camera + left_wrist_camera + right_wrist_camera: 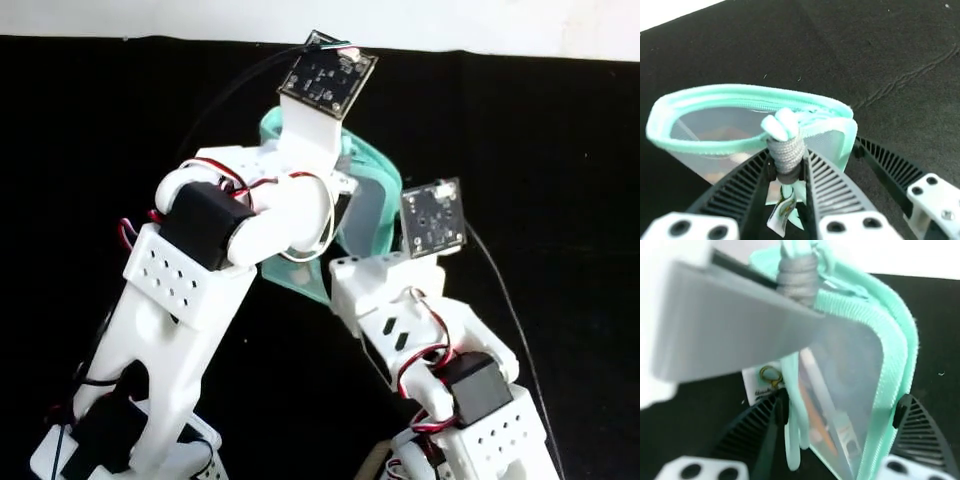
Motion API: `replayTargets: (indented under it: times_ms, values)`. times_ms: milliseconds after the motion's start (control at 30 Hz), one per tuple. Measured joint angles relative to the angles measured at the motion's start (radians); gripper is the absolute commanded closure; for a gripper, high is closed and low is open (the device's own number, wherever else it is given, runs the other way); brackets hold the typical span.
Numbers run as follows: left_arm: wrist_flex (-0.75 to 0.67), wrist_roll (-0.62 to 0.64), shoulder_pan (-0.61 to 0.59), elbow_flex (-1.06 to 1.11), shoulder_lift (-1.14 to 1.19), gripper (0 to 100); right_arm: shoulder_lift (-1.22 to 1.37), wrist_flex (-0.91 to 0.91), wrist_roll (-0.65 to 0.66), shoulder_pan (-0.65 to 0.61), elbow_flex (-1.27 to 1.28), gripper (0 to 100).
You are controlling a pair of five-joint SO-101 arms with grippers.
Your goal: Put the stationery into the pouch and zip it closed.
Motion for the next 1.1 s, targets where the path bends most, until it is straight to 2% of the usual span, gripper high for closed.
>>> replayTargets:
  times_ms: [367,433,500,533,600,667,933,1100]
  values:
    - [0.0,0.0,0.0,0.0,0.002,99,0.0,-0.209,0.0,0.011,0.147,68.7]
    - [0.0,0.0,0.0,0.0,0.002,99,0.0,-0.21,0.0,0.011,0.153,77.9]
    - [0.0,0.0,0.0,0.0,0.002,99,0.0,-0.21,0.0,0.011,0.157,95.4]
    - [0.0,0.0,0.0,0.0,0.002,99,0.0,-0.212,0.0,0.012,0.157,99.8]
    - [0.0,0.0,0.0,0.0,0.002,99,0.0,-0.212,0.0,0.012,0.158,96.0]
    - [0.0,0.0,0.0,0.0,0.002,99,0.0,-0.199,0.0,0.012,0.158,99.6]
    - [0.0,0.0,0.0,0.0,0.002,99,-0.006,-0.049,0.06,0.011,0.157,99.4]
    - [0.0,0.0,0.0,0.0,0.002,99,-0.009,0.069,0.072,0.06,0.123,99.4]
